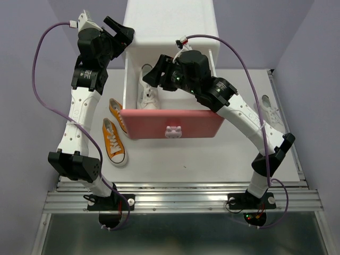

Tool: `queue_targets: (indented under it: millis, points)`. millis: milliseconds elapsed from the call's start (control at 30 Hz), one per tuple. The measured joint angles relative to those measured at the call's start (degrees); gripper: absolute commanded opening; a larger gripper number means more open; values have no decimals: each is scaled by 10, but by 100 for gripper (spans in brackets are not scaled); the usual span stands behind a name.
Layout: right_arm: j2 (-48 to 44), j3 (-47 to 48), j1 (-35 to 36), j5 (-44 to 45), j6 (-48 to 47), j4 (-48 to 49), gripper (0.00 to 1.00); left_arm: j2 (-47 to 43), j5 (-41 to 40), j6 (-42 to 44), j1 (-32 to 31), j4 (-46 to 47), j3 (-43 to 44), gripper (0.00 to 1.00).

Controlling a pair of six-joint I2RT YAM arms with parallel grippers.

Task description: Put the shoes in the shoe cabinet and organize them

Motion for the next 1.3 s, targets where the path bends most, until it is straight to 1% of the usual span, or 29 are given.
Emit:
queue_targets:
  millis: [33, 67, 300, 467, 600, 667, 767, 867, 1033, 1067, 1133, 1167, 1200, 1300]
  points:
    - [0, 3, 0, 1, 0, 0, 90, 0, 0, 0, 0, 0, 0, 94]
    - [0, 7, 0, 1, -3, 0, 100, -1, -1, 0, 0, 1, 0, 94]
    - [-2, 24, 0, 36, -28, 2, 100, -3, -2, -3, 0, 4, -7, 94]
    - [-9, 25, -1, 51, -90, 21, 100, -3, -3, -3, 0, 4, -7, 94]
    - [-10, 63, -1, 82, -139, 35, 100, -3, -3, -3, 0, 4, -7, 94]
    - [-16, 86, -4, 114, -162, 50, 100, -3, -3, -3, 0, 5, -7, 94]
    - [-35, 100, -29, 141, -176, 61, 100, -3, -3, -3, 0, 5, -7, 94]
    - [-43, 112, -94, 146, -173, 59, 100, -3, -3, -3, 0, 5, -7, 94]
    - [-45, 128, -257, 151, -176, 25, 100, -3, -3, -3, 0, 5, -7, 94]
    - [-47, 126, -282, 150, -176, 14, 100, -3, -3, -3, 0, 5, -6, 94]
    - [-57, 103, -364, 132, -176, -11, 100, -3, -3, -4, 0, 5, -6, 94]
    - [-61, 93, -384, 119, -176, -23, 100, -3, -3, -4, 0, 5, -6, 94]
    - [-67, 76, -432, 104, -177, -50, 100, -3, -3, -4, 0, 5, -6, 94]
    - [-65, 42, -540, 82, -192, -135, 100, -3, -3, -4, 0, 5, -6, 94]
